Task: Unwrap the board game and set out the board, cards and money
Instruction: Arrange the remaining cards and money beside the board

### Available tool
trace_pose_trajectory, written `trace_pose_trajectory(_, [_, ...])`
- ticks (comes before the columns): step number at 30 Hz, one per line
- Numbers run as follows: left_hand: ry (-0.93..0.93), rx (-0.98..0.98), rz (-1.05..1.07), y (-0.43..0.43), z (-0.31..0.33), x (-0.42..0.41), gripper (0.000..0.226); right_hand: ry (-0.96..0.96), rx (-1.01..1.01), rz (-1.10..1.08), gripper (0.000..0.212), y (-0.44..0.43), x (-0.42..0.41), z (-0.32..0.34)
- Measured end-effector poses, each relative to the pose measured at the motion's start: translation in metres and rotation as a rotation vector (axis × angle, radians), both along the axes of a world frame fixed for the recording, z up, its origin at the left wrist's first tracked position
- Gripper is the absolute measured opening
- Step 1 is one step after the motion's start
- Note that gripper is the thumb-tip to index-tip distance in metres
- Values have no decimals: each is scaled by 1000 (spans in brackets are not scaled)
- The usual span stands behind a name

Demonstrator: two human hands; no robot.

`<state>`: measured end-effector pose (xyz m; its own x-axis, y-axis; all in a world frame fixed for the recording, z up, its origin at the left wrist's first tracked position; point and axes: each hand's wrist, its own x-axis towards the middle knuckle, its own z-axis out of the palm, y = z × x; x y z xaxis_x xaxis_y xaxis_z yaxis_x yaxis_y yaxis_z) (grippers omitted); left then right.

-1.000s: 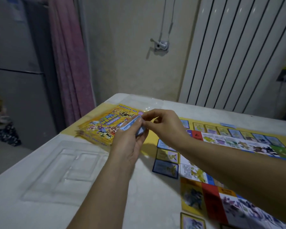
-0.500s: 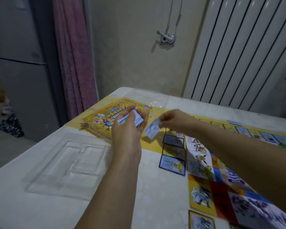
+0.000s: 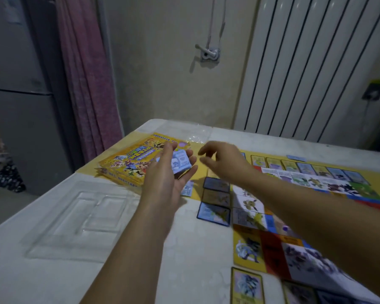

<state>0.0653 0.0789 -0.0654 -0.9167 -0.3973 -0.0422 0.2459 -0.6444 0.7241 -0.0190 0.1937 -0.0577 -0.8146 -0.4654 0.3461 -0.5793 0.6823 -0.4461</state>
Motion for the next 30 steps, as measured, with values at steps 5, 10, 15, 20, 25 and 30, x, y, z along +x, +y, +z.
trace_pose_trajectory(5, [-41,-168,-315,45,21,17,54,-46,-17,155,23,62,65,67])
trace_pose_trajectory(10, [-2,-363,-574,114,42,44,57,48,241,74,30,130,117,83])
trace_pose_trajectory(15, [-27,-331,-777,188,41,62,65,62,120,-48,28,203,153,79])
trace_pose_trajectory(20, [-36,-418,-985,258,40,79,57,-83,-39,-219,22,288,180,71])
trace_pose_trajectory(25, [130,-824,-916,326,28,93,18,-57,-29,-436,21,375,212,57])
trace_pose_trajectory(30, [281,-1137,-878,395,14,99,18,-137,-51,-579,20,438,252,43])
